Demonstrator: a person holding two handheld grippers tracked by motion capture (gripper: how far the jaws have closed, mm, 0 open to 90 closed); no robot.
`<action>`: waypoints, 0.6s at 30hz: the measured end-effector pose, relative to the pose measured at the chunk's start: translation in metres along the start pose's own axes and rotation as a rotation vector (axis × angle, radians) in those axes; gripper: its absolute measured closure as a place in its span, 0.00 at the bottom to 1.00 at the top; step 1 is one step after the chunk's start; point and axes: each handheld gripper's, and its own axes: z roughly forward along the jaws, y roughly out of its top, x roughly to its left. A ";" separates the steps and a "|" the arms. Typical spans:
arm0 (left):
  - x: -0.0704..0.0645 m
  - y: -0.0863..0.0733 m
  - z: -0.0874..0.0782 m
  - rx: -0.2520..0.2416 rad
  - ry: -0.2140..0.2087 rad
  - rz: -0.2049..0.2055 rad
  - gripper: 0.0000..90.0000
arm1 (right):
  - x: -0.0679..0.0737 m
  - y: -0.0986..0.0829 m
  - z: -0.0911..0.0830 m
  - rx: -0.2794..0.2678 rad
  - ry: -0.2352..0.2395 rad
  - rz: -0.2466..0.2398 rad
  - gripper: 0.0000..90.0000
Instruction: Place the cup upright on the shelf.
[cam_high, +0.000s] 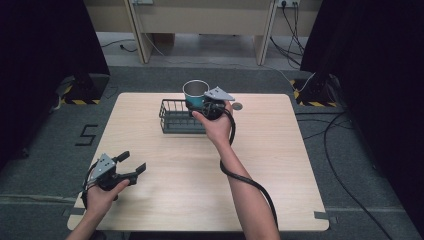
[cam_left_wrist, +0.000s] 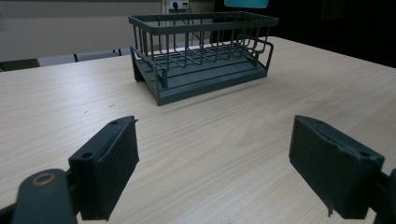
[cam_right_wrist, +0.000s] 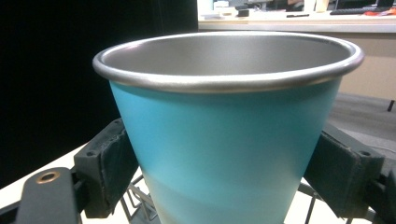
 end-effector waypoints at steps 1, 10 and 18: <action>0.000 0.000 0.000 0.000 0.000 -0.001 0.17 | -0.001 0.000 0.003 0.006 -0.003 0.001 0.20; 0.001 0.000 0.000 -0.001 -0.001 -0.004 0.17 | -0.004 0.000 0.016 0.026 -0.015 0.007 0.20; 0.001 0.000 0.000 -0.004 -0.001 -0.005 0.17 | -0.006 -0.002 0.024 0.044 -0.023 0.017 0.20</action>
